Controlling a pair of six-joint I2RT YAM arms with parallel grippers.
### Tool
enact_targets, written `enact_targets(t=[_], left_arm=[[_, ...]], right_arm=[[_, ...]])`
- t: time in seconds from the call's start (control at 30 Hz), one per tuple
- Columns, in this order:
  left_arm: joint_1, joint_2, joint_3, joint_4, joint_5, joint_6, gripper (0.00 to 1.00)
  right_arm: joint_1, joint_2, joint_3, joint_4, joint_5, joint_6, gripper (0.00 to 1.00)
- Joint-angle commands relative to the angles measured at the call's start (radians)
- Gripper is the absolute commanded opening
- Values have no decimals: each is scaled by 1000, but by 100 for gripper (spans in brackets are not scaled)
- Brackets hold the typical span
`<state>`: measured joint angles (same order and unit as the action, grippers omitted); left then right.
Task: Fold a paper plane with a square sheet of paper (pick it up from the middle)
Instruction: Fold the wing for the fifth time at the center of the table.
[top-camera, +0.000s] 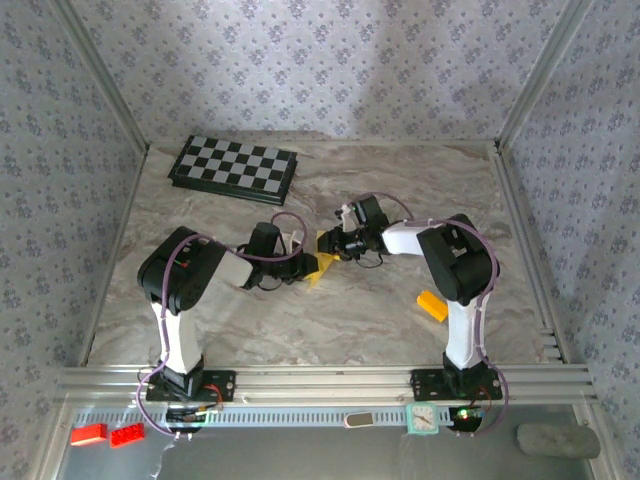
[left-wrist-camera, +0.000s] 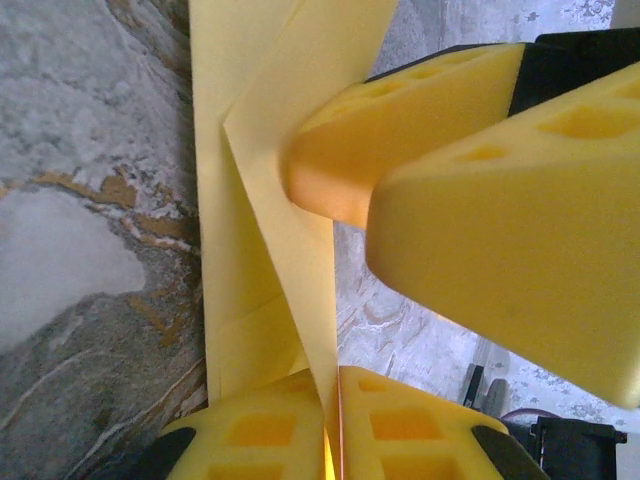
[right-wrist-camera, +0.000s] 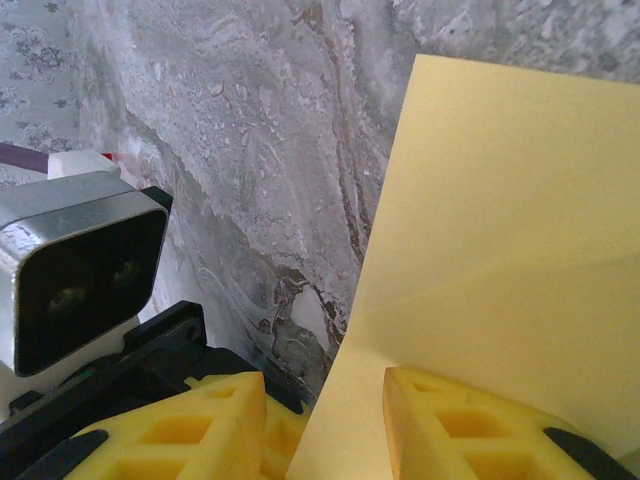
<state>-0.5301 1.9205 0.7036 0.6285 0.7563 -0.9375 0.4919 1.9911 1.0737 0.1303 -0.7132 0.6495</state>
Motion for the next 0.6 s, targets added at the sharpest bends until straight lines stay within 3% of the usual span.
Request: enact_targets(t=[0.0, 0.57], left_arm=[[20, 48, -23, -156, -106, 16, 13], [19, -78, -42, -317, -108, 34, 17]], right_arm=[[6, 22, 26, -50, 20, -13, 38], [5, 41, 50, -113, 56, -13, 36]])
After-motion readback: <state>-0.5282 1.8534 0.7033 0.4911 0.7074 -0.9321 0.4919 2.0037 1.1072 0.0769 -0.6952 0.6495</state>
